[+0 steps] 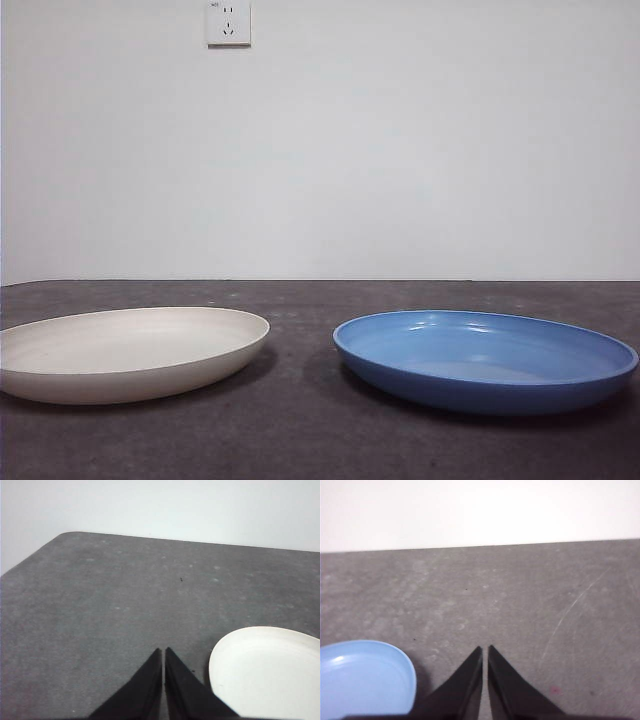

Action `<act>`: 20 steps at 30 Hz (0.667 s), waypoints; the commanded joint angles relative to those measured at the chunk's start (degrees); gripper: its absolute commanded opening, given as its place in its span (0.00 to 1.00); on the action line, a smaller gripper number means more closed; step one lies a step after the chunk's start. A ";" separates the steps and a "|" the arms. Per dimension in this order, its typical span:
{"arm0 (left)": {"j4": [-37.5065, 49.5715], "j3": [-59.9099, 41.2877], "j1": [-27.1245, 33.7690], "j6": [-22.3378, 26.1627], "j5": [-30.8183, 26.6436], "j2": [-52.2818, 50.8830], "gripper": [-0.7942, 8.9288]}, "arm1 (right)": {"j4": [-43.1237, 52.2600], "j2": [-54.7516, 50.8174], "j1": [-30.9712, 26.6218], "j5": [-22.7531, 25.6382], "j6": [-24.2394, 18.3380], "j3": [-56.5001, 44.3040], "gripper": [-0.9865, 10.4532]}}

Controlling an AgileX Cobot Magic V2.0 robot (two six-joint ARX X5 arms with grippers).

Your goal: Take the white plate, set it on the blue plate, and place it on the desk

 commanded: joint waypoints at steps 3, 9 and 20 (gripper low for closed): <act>0.22 1.90 -1.68 -4.20 0.15 1.57 0.09 | 0.66 0.57 -0.07 0.52 8.26 4.22 0.10; 1.36 8.31 -3.19 -8.04 -0.39 7.30 0.09 | 0.42 6.05 -0.07 -1.64 14.03 10.01 0.10; -10.21 34.53 -3.96 -4.35 0.90 26.99 0.09 | -6.08 24.70 -0.02 -16.20 13.22 27.34 0.10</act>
